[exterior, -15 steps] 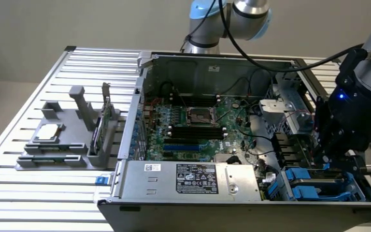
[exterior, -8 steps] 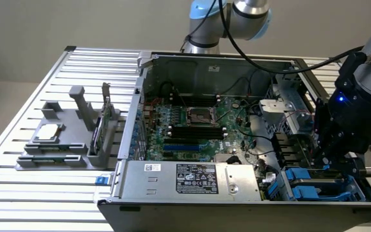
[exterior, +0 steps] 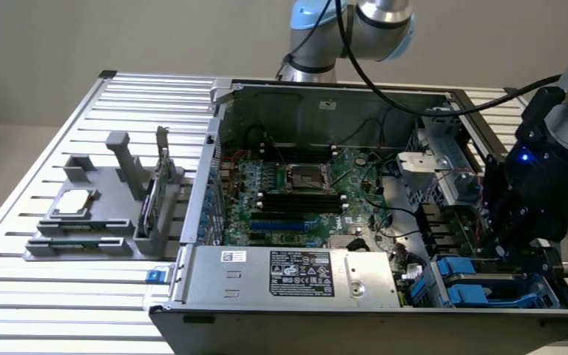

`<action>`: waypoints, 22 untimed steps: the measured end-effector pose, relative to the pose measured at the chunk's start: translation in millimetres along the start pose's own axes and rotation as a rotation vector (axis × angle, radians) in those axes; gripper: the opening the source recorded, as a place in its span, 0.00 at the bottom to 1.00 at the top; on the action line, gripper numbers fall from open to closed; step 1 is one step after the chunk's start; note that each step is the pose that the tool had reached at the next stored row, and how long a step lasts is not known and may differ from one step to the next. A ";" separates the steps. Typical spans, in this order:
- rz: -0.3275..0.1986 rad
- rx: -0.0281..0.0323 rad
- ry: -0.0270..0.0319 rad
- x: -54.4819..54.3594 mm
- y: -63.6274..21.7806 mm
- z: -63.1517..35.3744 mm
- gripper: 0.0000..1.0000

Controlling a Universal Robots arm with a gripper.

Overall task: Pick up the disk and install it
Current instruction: 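Insert the second disk wire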

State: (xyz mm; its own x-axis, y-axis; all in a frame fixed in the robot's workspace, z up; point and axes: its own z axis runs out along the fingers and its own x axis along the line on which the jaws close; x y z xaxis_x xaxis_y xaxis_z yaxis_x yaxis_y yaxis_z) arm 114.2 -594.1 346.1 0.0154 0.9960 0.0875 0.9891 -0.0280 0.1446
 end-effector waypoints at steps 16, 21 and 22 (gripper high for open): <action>0.003 -0.0001 0.0010 -4.4 3.5 8.9 0.16; 0.003 -0.0001 0.0028 -4.8 4.0 12.2 0.16; 0.003 -0.0001 0.0033 -4.9 3.9 12.9 0.16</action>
State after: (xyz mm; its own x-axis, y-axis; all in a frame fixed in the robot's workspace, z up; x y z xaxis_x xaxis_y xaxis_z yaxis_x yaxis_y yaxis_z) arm 119.9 -598.0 333.4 0.0180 0.9957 0.0912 0.9890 -0.0311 0.1445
